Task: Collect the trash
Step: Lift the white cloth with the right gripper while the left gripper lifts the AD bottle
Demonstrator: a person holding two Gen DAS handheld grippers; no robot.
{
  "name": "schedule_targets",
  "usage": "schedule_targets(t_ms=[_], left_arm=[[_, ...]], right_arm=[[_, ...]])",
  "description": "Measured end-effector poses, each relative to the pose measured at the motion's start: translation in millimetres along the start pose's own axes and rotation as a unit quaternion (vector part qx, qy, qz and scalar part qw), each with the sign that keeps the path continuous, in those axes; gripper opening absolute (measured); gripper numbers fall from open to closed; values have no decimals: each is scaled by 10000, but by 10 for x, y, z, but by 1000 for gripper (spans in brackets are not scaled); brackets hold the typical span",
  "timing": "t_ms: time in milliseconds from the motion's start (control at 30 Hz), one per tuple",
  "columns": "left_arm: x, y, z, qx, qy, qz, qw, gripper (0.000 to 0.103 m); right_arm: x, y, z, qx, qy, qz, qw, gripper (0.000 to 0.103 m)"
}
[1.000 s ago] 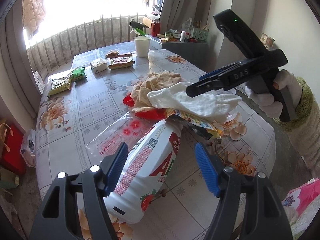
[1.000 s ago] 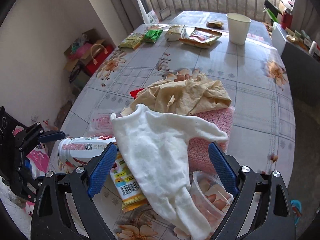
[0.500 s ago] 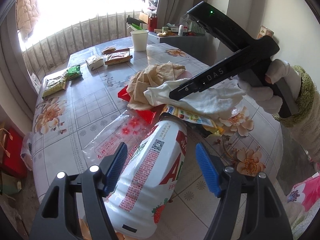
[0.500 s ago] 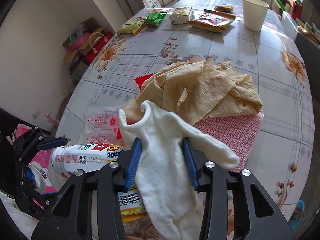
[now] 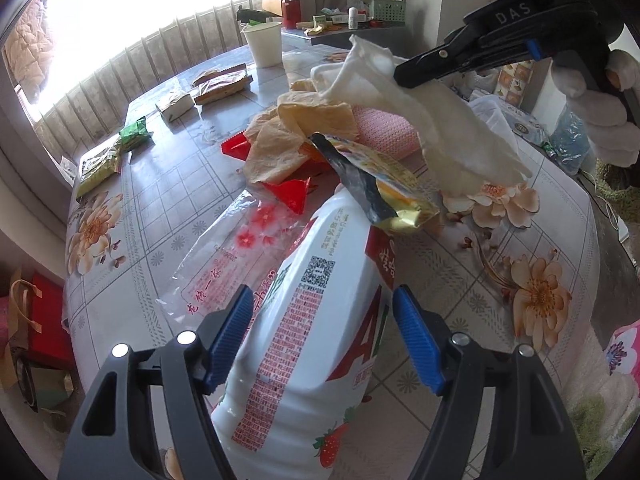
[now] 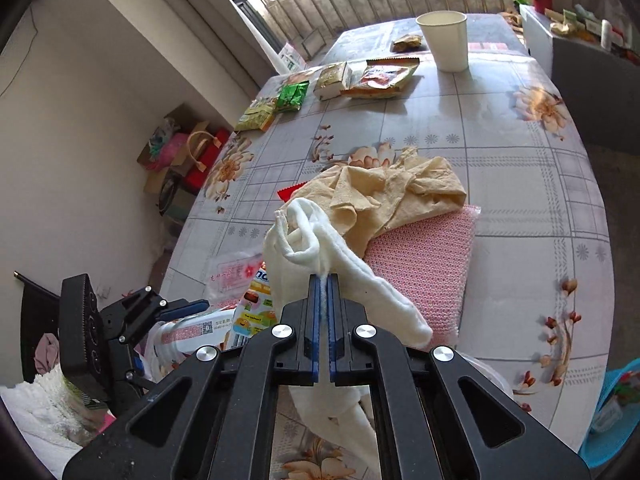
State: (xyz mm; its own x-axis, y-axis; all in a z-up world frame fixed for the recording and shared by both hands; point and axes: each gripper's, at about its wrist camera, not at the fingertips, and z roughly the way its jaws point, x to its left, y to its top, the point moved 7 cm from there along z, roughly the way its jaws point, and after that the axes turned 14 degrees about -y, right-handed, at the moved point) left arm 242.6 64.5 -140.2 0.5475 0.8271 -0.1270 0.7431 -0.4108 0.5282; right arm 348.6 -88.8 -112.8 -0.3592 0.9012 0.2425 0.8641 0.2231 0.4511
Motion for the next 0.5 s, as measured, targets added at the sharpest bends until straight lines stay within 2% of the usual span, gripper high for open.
schedule_targets(t_ms=[233,500], left_arm=[[-74,-5,14,83,279,195,9994,64],[-233,-59,-69,192,462,465,9977,54]], right_arm=[[-116,-75,-393,-442,354,450,9974,2],[-163,-196,-539,-617,376,589,9956,2]])
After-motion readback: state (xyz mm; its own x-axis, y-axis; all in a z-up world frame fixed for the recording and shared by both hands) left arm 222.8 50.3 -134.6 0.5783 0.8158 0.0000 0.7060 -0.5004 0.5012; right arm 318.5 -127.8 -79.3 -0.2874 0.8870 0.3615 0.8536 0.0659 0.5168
